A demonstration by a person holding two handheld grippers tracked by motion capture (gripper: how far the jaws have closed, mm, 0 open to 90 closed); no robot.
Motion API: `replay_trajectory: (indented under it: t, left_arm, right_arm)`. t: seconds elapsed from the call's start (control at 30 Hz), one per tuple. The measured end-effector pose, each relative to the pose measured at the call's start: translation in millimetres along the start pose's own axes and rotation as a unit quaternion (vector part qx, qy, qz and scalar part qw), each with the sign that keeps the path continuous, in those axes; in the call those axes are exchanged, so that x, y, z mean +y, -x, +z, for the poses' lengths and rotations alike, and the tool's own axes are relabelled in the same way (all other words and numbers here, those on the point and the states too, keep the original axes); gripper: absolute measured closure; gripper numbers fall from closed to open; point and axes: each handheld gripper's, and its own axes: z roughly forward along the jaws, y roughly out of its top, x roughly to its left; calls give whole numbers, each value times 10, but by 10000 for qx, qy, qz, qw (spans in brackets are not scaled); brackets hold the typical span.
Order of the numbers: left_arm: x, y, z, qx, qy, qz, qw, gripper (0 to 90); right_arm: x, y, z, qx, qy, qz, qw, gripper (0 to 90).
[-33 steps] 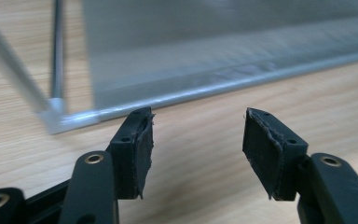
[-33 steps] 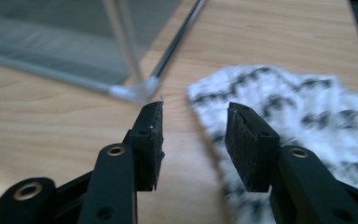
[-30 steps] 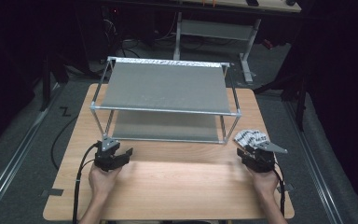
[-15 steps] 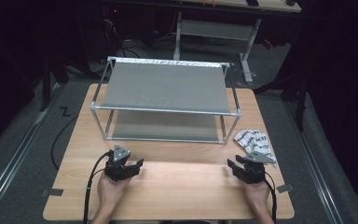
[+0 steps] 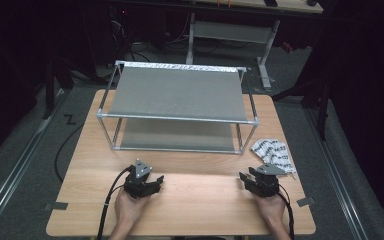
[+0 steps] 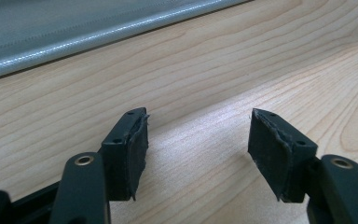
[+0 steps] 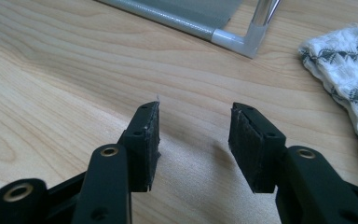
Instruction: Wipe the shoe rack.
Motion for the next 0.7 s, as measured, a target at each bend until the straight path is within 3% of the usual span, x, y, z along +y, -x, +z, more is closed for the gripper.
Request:
replay_trajectory:
  t: [0.2,0.43,0.6,0.7]
  left_arm:
    - [6,50,19,145,-130,176,9997,372]
    - [1,81,14,271,-117,270,9992,362]
    - [4,48,23,161,-150,80,9997,343]
    - [4,49,24,189,-159,77,9997,335]
  right_arm:
    - [16,1,39,4,-232,42,9997,490]
    - [16,13,47,-39,-291,160,9994,426]
    - [17,11,49,-99,-303,218,9993,405]
    - [17,10,49,-115,-303,228,9992,398]
